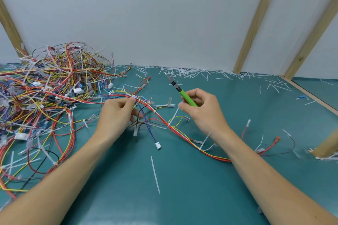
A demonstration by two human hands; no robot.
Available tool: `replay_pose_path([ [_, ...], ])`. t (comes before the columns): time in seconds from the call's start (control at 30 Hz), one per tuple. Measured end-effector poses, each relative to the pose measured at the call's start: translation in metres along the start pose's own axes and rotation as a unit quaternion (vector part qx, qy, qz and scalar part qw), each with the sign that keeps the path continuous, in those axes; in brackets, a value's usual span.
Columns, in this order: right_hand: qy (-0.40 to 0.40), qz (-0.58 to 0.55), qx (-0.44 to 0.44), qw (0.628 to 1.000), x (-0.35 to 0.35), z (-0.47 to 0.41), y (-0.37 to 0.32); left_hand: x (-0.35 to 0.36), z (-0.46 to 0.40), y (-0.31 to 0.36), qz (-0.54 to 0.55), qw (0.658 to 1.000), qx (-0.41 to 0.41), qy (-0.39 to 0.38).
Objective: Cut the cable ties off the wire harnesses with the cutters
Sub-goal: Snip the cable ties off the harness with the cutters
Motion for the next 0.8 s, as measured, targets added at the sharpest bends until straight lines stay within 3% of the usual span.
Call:
replay_pose_path([
  [0.17,0.008,0.032,-0.034,0.999,0.001,0.001,0.0,-0.021,0.003,0.016,-0.132,0.984,0.085,0.087],
  [0.3,-0.002,0.023,-0.071,0.997,0.001,0.003,-0.008,-0.031,0.008,0.032,-0.118,0.967,0.16,0.16],
  [0.37,-0.005,0.004,-0.086,0.996,0.001,0.004,-0.013,-0.028,0.02,0.049,-0.056,0.957,0.244,0.149],
  [0.5,0.004,-0.023,-0.111,0.994,0.0,0.008,-0.021,-0.006,0.051,0.077,-0.068,0.917,0.38,0.098],
  [0.63,0.027,-0.058,-0.117,0.991,-0.004,0.007,-0.025,0.037,0.057,0.055,0.021,0.959,0.236,-0.159],
  [0.7,0.038,-0.074,-0.115,0.99,-0.006,0.008,-0.026,0.05,0.059,0.04,0.027,0.964,0.17,-0.203],
  [0.8,0.047,-0.094,-0.119,0.987,-0.008,0.008,-0.029,0.054,0.052,0.026,0.041,0.975,0.082,-0.202],
])
Point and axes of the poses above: each hand's wrist, its own z-axis away from the middle knuckle, its own x-axis out of the palm, y = z × x, the point moved 7 cm from there along -z, towards the middle knuckle, and after that the axes turned 9 degrees about y, right-handed, at the moved point
